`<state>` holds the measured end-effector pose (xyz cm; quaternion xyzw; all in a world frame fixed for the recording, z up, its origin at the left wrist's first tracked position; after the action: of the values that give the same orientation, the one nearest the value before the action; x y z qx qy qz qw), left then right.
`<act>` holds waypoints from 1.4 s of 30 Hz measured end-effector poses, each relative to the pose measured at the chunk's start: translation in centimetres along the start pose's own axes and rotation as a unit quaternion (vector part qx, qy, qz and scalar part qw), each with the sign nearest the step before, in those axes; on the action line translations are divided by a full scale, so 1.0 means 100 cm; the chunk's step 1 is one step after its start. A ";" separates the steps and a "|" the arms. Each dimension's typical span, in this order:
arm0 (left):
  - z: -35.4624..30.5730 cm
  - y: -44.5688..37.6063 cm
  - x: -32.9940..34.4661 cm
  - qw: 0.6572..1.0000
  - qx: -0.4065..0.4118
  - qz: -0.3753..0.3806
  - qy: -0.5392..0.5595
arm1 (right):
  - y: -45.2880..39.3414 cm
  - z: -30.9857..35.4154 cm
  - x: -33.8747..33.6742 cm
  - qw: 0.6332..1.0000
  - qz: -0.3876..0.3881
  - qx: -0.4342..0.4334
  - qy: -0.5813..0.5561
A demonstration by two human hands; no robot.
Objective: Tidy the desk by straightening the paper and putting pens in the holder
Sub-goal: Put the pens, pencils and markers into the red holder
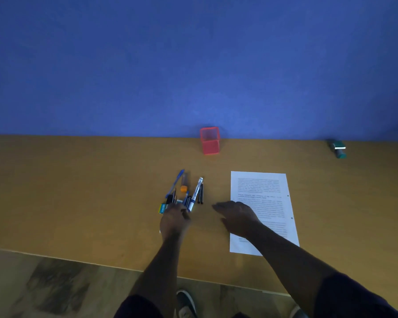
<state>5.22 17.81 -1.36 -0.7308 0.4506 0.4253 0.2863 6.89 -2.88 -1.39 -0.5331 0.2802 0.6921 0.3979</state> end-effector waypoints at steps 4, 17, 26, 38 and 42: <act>0.019 -0.004 -0.001 1.000 -0.021 0.008 -0.004 | -0.026 0.021 0.013 0.999 0.047 -0.020 0.008; 0.034 -0.011 0.011 0.999 -0.043 0.019 -0.003 | -0.080 0.065 0.026 0.987 0.087 -0.098 0.097; 0.035 -0.016 0.014 0.999 -0.038 0.019 -0.004 | -0.082 0.072 0.037 0.978 0.102 -0.143 0.109; 0.029 -0.010 0.013 1.000 -0.003 0.031 0.000 | -0.073 0.076 0.031 0.959 0.086 -0.239 0.123; 0.024 -0.008 0.010 1.000 0.021 0.005 -0.003 | -0.064 0.079 0.024 0.939 0.043 -0.317 0.123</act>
<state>5.32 19.69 -3.37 -0.7215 0.4619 0.4191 0.3007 7.96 7.52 -1.34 -0.6999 0.1156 0.6906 0.1408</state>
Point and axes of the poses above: each hand's wrist, its own y-axis away from the middle knuckle, its own x-axis out of the palm, z = x × y, the point moved 7 cm from there along -y, towards the middle knuckle, and after that the axes turned 9 degrees about -z, right-handed, at the moved point
